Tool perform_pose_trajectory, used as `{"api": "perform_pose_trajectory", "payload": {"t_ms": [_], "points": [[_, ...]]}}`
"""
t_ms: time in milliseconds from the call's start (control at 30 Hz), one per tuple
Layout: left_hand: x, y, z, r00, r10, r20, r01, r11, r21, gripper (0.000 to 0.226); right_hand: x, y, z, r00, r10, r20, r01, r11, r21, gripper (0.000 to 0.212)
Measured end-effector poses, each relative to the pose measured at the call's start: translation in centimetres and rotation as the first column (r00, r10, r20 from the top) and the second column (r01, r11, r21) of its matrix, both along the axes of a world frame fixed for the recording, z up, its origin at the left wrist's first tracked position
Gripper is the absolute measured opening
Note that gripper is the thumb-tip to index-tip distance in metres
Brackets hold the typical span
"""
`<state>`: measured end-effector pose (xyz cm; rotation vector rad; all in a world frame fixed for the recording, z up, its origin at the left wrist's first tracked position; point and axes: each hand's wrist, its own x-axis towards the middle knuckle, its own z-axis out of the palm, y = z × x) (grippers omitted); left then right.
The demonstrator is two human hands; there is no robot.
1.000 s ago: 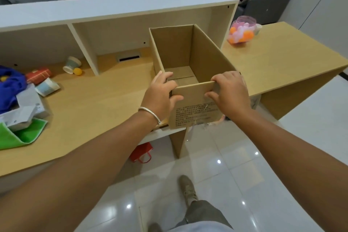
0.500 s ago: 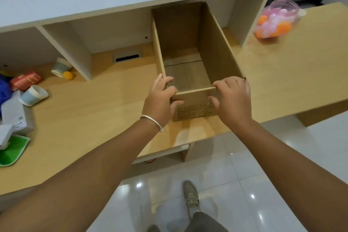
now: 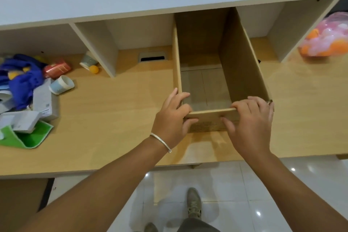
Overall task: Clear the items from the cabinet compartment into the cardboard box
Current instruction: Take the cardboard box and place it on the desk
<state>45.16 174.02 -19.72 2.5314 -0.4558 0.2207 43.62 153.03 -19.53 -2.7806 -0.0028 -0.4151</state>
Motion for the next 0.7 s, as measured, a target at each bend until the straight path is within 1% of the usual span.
{"api": "perform_pose_trajectory", "payload": {"t_ms": [167,333,433,500,533,600,633,700], "points": [[-2.6,5.5,-0.4,0.998,0.056,0.014,-0.056,0.998,-0.002,0.021,-1.6,5.2,0.0,0.997,0.078,0.0,-0.078,0.997,0.017,0.031],[-4.9,12.1,-0.8,0.998,0.055,0.039,-0.054,0.998,-0.009,0.02,-3.6,11.7,0.1,0.997,0.082,-0.011,-0.082,0.996,0.021,0.032],[-6.0,16.4,-0.7,0.997,0.054,0.047,-0.054,0.999,-0.006,0.021,-5.5,16.1,0.6,0.996,0.067,-0.059,-0.068,0.998,-0.017,0.035],[-6.8,19.8,-0.6,0.998,0.042,0.041,-0.042,0.999,-0.002,0.021,-6.5,19.9,1.2,0.995,0.047,-0.092,-0.055,0.995,-0.086,0.038],[-6.7,19.8,-0.5,0.999,0.026,0.041,-0.026,0.999,0.02,0.022,-6.9,20.2,1.6,0.991,0.018,-0.129,-0.034,0.992,-0.125,0.041],[-7.4,21.2,-0.2,0.999,-0.015,0.03,0.013,0.999,0.041,0.032,-7.7,22.7,2.7,0.984,-0.02,-0.176,-0.011,0.984,-0.176,0.049],[-7.8,22.1,0.0,0.999,-0.03,0.028,0.029,0.999,0.046,0.041,-8.2,24.3,3.3,0.985,-0.024,-0.169,-0.006,0.984,-0.178,0.052],[-8.8,24.3,0.3,0.999,-0.034,0.018,0.033,0.998,0.049,0.057,-9.1,27.9,4.5,0.991,0.018,-0.131,-0.039,0.986,-0.164,0.055]]}}
